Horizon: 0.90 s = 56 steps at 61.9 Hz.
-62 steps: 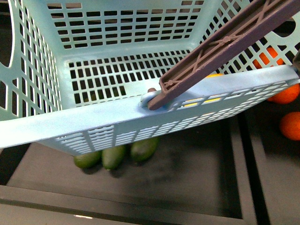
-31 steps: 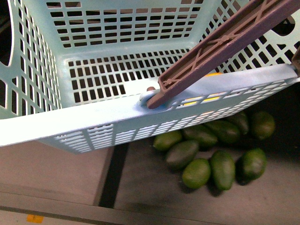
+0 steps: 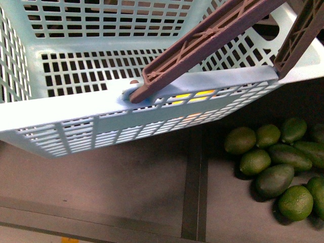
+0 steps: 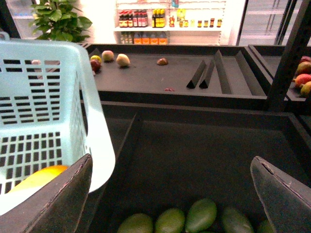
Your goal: Pick mango and avocado into basket
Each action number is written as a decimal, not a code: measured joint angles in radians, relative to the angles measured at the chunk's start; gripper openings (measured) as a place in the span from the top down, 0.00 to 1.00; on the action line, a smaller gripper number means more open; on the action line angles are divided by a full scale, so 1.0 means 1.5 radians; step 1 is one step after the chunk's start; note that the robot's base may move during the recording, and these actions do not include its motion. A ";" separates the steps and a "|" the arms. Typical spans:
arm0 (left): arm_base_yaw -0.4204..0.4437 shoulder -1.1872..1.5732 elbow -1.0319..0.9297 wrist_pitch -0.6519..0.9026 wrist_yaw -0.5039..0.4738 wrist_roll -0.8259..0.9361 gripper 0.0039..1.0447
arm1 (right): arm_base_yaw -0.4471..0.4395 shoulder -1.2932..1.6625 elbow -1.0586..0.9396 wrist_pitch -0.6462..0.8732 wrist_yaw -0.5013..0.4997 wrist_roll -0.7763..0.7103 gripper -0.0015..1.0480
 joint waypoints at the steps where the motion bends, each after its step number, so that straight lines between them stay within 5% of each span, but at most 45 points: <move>1: 0.000 0.000 0.000 0.000 0.001 0.000 0.87 | 0.000 0.001 0.012 -0.032 0.018 0.013 0.08; 7: -0.007 0.000 0.000 -0.001 0.010 -0.006 0.87 | -0.041 0.040 0.092 -0.242 0.084 0.092 0.08; 14: -0.010 0.000 0.000 0.000 0.020 -0.008 0.87 | -0.124 0.115 0.104 -0.214 -0.004 0.074 0.08; 23: -0.016 0.000 0.000 0.000 0.024 -0.009 0.87 | -0.289 0.325 0.149 -0.039 -0.194 -0.075 0.08; 28: -0.016 0.000 0.000 0.000 0.023 -0.010 0.87 | -0.363 0.453 0.183 0.030 -0.232 -0.185 0.08; 37: -0.010 0.000 0.000 0.000 0.009 -0.009 0.87 | -0.468 0.654 0.267 -0.009 -0.256 -0.424 0.08; 48: -0.010 0.000 0.000 0.000 0.008 -0.005 0.87 | -0.505 0.785 0.349 -0.115 -0.273 -0.655 0.08; 56: -0.011 0.000 0.000 0.000 0.021 -0.009 0.87 | -0.494 0.834 0.394 -0.170 -0.311 -0.721 0.08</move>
